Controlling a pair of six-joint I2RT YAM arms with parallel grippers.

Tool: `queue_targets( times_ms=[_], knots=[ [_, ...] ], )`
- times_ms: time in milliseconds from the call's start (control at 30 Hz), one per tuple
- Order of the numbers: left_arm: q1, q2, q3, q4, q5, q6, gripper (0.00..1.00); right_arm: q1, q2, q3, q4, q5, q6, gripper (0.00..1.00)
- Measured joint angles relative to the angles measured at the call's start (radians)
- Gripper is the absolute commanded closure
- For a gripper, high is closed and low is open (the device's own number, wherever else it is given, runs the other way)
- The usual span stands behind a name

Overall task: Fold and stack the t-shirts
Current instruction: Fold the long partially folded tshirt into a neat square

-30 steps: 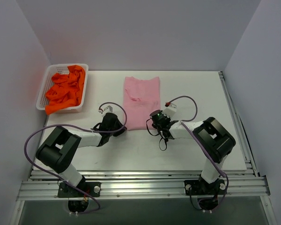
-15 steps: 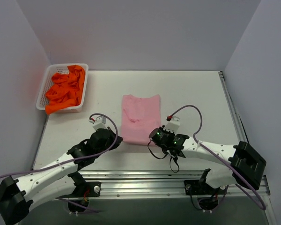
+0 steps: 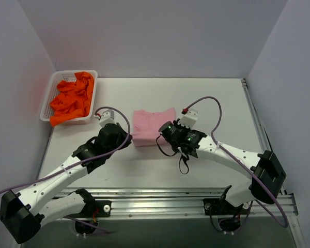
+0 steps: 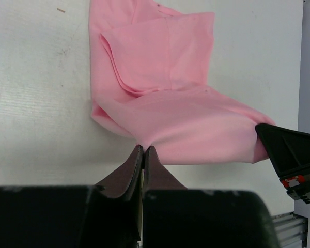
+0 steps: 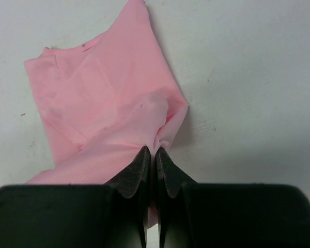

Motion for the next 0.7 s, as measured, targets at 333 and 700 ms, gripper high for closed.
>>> queue_targets(
  times_ms=[333, 700],
  knots=[
    [0.182, 0.242, 0.159, 0.090, 0.148, 0.072, 0.98, -0.143, 0.180, 0.127, 0.064, -0.056, -0.128, 1.00],
    [0.496, 1.128, 0.971, 0.122, 0.412, 0.151, 0.12, -0.485, 0.967, 1.068, 0.032, -0.254, -0.351, 0.00]
  ],
)
